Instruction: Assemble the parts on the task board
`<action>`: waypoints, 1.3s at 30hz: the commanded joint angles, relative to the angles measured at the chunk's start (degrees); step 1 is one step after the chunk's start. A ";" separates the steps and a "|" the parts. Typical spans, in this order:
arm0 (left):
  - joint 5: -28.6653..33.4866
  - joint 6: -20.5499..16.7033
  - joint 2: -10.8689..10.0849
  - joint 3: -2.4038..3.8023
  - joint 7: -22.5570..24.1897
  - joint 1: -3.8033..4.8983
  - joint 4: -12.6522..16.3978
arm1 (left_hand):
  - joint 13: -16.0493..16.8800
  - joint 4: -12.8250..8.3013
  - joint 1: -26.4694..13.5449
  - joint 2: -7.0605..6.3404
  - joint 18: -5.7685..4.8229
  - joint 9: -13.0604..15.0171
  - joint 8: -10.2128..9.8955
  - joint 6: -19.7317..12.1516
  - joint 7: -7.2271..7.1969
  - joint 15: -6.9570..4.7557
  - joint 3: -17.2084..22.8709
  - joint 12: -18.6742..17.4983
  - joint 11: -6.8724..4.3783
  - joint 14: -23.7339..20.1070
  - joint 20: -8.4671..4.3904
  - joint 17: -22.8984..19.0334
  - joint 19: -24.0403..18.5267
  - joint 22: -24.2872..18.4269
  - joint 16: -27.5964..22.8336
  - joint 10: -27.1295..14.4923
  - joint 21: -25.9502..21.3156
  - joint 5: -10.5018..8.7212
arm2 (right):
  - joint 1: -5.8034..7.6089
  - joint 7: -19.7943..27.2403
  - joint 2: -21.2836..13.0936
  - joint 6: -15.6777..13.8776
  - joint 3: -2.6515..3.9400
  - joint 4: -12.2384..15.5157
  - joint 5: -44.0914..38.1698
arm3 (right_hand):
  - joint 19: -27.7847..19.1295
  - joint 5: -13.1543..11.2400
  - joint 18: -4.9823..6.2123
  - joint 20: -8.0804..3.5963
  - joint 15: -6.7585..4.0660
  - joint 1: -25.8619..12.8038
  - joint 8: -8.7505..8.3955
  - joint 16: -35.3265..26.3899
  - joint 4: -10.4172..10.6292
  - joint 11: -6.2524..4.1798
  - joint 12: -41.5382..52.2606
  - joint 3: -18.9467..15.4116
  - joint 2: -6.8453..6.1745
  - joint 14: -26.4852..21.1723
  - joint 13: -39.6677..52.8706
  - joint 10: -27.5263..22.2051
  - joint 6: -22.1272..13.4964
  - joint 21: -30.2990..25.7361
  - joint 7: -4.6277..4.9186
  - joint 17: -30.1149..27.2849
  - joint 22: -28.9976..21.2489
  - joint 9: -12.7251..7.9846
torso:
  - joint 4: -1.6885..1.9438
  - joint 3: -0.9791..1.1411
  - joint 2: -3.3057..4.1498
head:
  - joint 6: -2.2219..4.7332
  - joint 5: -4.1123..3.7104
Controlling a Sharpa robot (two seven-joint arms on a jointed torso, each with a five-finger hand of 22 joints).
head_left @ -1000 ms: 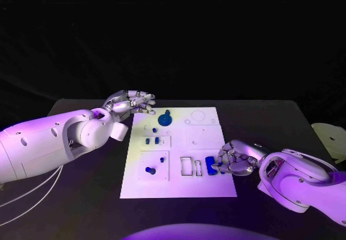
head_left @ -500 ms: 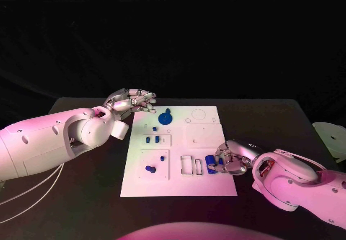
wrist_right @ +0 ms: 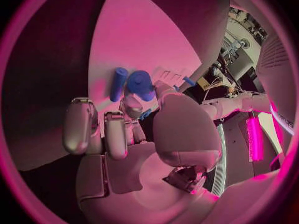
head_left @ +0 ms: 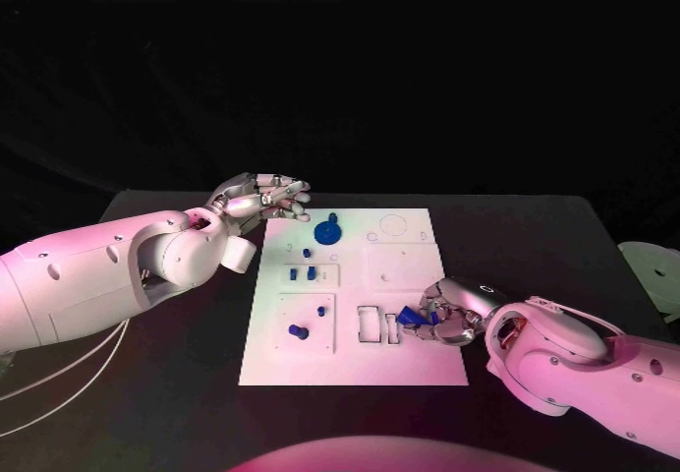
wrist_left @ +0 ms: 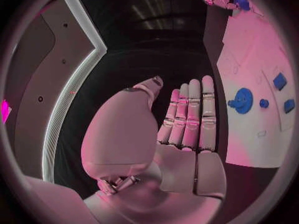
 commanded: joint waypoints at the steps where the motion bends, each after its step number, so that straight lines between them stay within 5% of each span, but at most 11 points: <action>1: 0.22 1.12 0.03 0.03 0.96 0.01 0.18 | 0.07 -0.12 0.25 0.43 0.65 0.07 0.19 -0.42 0.17 -0.08 -0.32 0.33 0.05 -0.47 0.10 -0.05 0.42 -0.10 0.23 -0.26 -0.21 0.11 | -0.88 -2.50 0.45 1.87 -0.54 -0.43 -0.77 | 0.49 0.59 -0.83 0.14 -0.02 1.40 0.24 0.39 -0.11 -0.20 0.77 -0.41 0.79 3.72 0.77 0.68 0.04 0.52 -0.24 2.56 8.67 0.05 | 0.03 -0.06 -0.01 | 0.03 -0.03; 7: 0.22 1.12 -0.04 0.03 0.94 0.01 0.20 | 0.07 -0.12 0.25 0.43 0.65 0.07 0.19 -0.42 0.17 -0.08 -0.32 0.33 0.05 -0.47 0.10 -0.05 0.42 -0.10 0.23 -0.26 -0.21 0.11 | -1.13 -2.39 0.41 -1.94 -0.53 -0.04 -0.84 | 1.15 2.91 -1.13 -0.20 -0.43 4.74 1.47 0.92 -0.25 -0.72 3.81 0.16 2.80 3.97 3.82 2.62 1.16 2.13 -0.80 3.77 9.37 0.76 | 0.00 -0.06 -0.02 | 0.02 0.04; 20: 0.21 1.03 -0.09 0.03 0.91 0.01 0.12 | 0.10 -0.04 0.24 0.46 0.65 0.09 0.21 -0.45 0.17 -0.07 -0.39 0.39 0.05 -0.52 0.11 -0.07 0.44 -0.16 0.27 -0.33 -0.31 0.12 | -0.17 -0.12 -1.18 -9.20 -0.08 4.19 1.47 | 1.81 0.47 -1.44 -0.86 -1.22 8.24 2.53 1.39 -0.27 -1.69 6.80 3.46 4.52 4.18 6.89 4.81 3.26 3.80 -1.90 4.87 10.14 1.02 | -0.04 -0.09 -0.09 | 0.22 -0.02; 28: 0.20 1.11 0.01 0.03 1.22 0.01 0.22 | 0.11 -0.03 0.27 0.49 0.65 0.10 0.22 -0.46 0.17 -0.07 -0.39 0.41 0.05 -0.53 0.11 -0.08 0.44 -0.18 0.29 -0.34 -0.33 0.13 | 0.35 0.69 0.55 -9.36 0.01 4.80 3.70 | 1.83 0.88 -1.45 -0.97 -1.32 7.93 2.65 1.45 -0.02 -1.79 6.96 3.94 4.79 4.21 7.08 5.02 3.53 3.81 -1.99 5.02 10.18 1.03 | 0.00 -0.06 -0.04 | 0.26 -0.35; 39: 0.20 1.18 0.07 0.03 1.21 0.01 0.34 | 0.12 -0.02 0.33 0.55 0.65 0.11 0.23 -0.45 0.16 -0.07 -0.38 0.44 0.04 -0.55 0.11 -0.09 0.46 -0.20 0.31 -0.36 -0.36 0.14 | 0.23 1.52 4.26 -5.35 0.00 2.73 6.24 | 1.80 0.56 -1.42 -1.16 -1.47 3.92 3.10 1.47 0.16 -1.97 7.09 4.13 5.07 4.21 7.45 5.56 4.41 3.60 -2.20 5.03 10.27 1.10 | 0.09 -0.05 0.03 | 0.16 -0.31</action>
